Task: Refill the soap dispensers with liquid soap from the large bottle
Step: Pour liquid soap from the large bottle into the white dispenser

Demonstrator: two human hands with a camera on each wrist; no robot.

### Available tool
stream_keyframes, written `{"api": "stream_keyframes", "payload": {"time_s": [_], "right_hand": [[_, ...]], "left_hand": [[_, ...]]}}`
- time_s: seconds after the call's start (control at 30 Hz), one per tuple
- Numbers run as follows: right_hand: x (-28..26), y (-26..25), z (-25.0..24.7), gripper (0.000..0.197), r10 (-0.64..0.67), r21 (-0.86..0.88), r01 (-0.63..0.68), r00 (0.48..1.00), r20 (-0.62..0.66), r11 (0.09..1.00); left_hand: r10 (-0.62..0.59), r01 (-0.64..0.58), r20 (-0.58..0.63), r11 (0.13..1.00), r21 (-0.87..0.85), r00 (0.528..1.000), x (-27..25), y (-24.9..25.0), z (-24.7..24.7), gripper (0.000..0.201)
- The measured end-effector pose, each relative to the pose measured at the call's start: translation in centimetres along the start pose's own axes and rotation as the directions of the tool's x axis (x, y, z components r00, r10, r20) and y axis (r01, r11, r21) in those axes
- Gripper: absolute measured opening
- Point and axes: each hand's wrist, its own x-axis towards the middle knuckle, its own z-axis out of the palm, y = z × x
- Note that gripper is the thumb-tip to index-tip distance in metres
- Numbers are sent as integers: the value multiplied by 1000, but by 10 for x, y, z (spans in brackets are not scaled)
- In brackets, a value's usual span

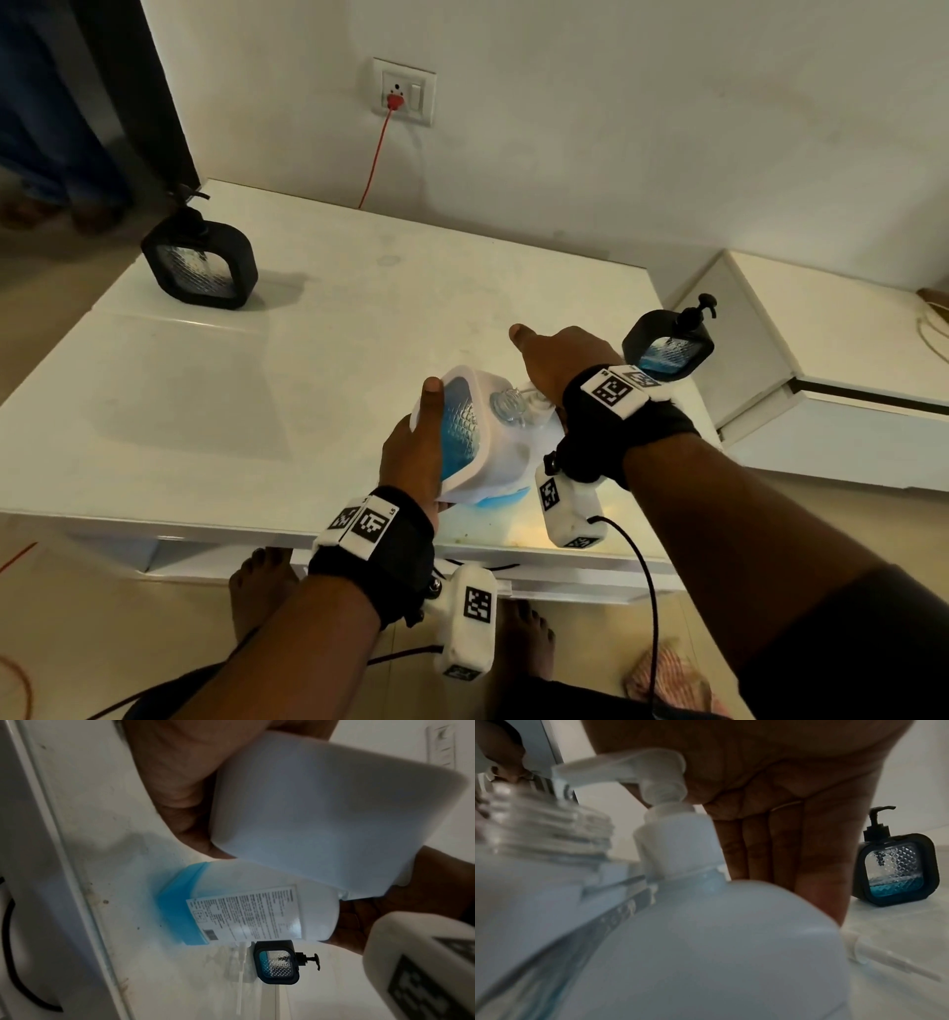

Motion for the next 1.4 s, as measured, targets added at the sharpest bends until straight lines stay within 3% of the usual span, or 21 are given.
{"api": "stream_keyframes", "payload": {"time_s": [0.1,0.33,0.5,0.6,0.8,1.07,1.23,1.33,1.4], "right_hand": [[0,2,1,63,-2,-6,2,999,-33,1000],[-3,5,3,60,-23,-2,23,998,-62,1000],[-5,0,-4,72,-4,26,4,1000,18,1000],[-5,-1,-5,78,-8,61,5,999,47,998],[-4,0,-2,71,-24,39,24,1000,11,999],[-3,6,3,66,-22,24,23,998,-54,999],[-3,5,2,61,-26,7,27,998,-56,1000],[-5,3,-2,66,-13,2,13,1000,-11,1000],[-5,0,-6,71,-14,24,13,999,40,1000]], "left_hand": [[3,-3,2,1000,-3,1000,11,-11,-3,116],[2,-2,15,1000,-15,1000,12,-11,-3,122],[16,-16,1,1000,11,1000,1,0,-1,102],[2,-1,-10,1000,20,1000,0,1,-1,101],[6,-6,-15,1000,10,1000,6,-7,-3,128],[9,-9,-22,1000,-5,1000,-5,3,1,101],[0,0,-25,1000,0,1000,-9,6,2,97],[0,0,-12,1000,-5,1000,-8,4,2,110],[6,-6,-19,1000,12,1000,-12,8,2,105]]}}
